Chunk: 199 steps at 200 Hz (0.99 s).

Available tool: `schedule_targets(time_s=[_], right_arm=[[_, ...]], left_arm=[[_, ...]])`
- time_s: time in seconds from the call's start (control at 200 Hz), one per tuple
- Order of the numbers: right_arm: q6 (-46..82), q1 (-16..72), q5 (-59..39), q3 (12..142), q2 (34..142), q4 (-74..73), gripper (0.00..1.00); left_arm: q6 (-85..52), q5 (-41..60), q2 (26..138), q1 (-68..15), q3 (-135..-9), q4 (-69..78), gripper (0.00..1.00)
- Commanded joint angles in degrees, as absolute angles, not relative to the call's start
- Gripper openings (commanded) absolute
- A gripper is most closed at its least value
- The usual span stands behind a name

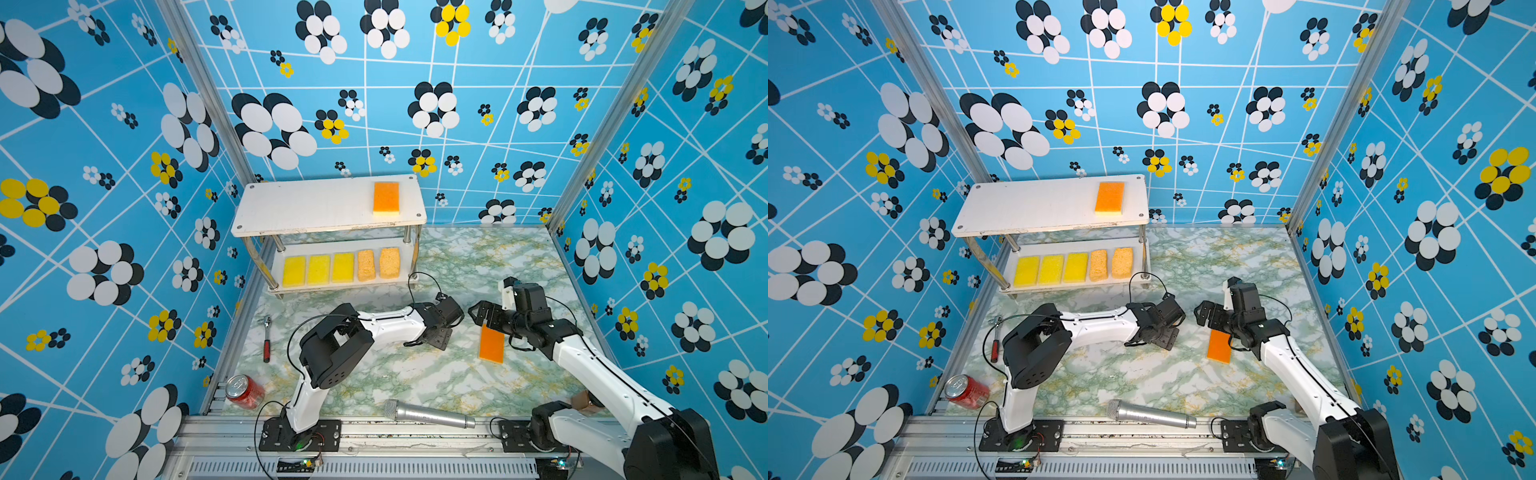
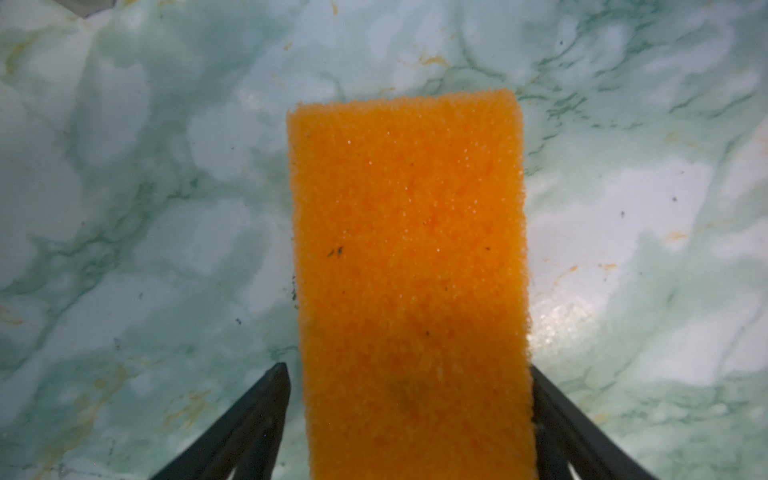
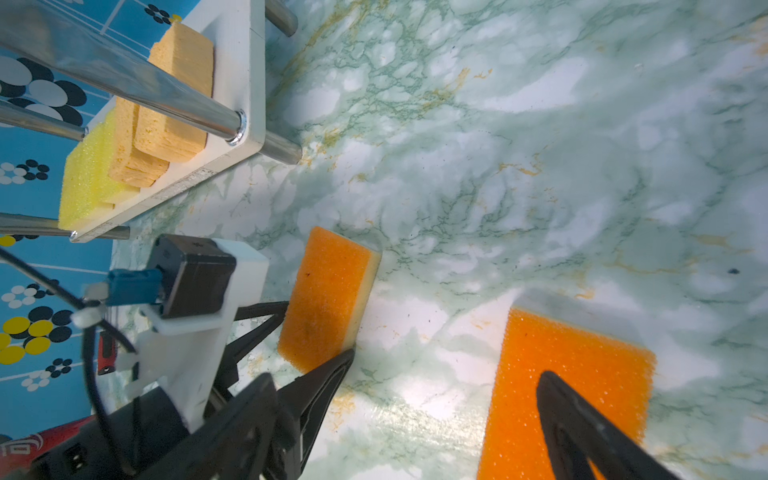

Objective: Place and organize the cleaning sponges onto the shelf
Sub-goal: 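Lift the orange sponge with the left gripper up toward the upper shelf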

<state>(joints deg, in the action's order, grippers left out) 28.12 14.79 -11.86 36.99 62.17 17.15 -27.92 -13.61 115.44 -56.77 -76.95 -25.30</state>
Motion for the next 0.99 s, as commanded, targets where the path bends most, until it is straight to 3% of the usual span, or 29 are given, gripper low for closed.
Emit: schedule_targets(time_s=[0.0,0.19,0.99], right_arm=[[28.70,14.33,-11.30,35.82,62.25,16.32,0.99],[28.76,14.30,-11.34,35.77,62.49,16.07,0.99],[28.65,14.31,-11.48,35.86,63.45,15.41,0.99]], left_arm=[[-27.76,-13.41,117.34,-56.93,-76.82,-27.71,0.82],[-27.60,-12.99,117.16,-56.78,-76.69,-27.42,0.74],[-22.74,-11.41,106.31,-56.33,-75.08,-27.60,0.66]])
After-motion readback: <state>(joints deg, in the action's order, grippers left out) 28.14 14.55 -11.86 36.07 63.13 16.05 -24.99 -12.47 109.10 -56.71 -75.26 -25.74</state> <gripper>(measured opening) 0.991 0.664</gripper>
